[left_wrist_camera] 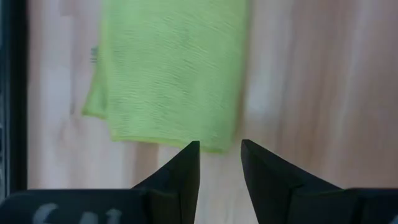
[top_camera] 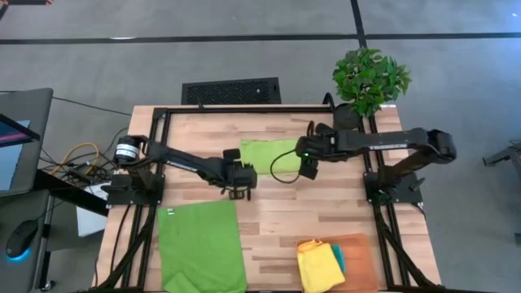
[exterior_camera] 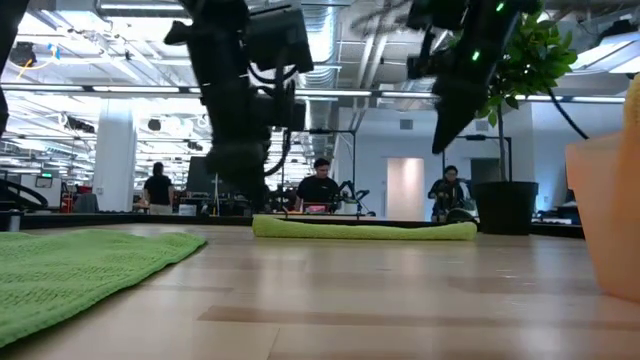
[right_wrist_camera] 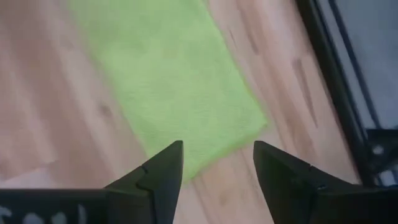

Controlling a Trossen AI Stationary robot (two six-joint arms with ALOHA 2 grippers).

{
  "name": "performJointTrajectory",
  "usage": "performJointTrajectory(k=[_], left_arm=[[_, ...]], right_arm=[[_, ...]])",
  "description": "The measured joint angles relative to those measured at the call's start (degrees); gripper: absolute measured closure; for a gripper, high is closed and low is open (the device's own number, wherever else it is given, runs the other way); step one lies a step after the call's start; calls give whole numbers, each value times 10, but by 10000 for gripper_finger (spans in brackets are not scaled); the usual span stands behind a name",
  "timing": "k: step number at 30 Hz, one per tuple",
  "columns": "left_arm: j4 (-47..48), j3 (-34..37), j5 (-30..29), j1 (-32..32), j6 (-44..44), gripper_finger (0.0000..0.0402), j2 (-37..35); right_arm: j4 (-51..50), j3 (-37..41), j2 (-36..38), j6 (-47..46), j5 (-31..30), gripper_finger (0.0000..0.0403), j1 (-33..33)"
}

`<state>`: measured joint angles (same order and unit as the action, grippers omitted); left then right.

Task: Fold microfiber towels
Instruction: Fold the light green microfiber towel

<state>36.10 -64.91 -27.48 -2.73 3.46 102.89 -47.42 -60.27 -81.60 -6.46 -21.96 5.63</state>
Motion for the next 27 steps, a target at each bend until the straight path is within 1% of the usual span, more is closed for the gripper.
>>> performJointTrajectory(k=[3,6,12,17,20,24,27], left_arm=[[-17,24,12,-8,-16,290,0],[-76,54,33,-7,-19,290,0],[-163,82,22,-3,-48,290,0],[-164,82,-2,8,-50,290,1],[-164,82,0,18,-50,290,2],[-163,82,17,33,-47,290,4],[-163,82,63,46,-44,290,4]], right_arm=[[1,0,27,0,0,184,-23],[3,0,43,0,0,186,-42],[3,0,50,3,-2,186,-64],[3,0,50,4,-2,187,-64],[3,0,50,4,-2,187,-62],[3,0,50,4,-2,187,-59],[3,0,50,4,-2,187,-59]])
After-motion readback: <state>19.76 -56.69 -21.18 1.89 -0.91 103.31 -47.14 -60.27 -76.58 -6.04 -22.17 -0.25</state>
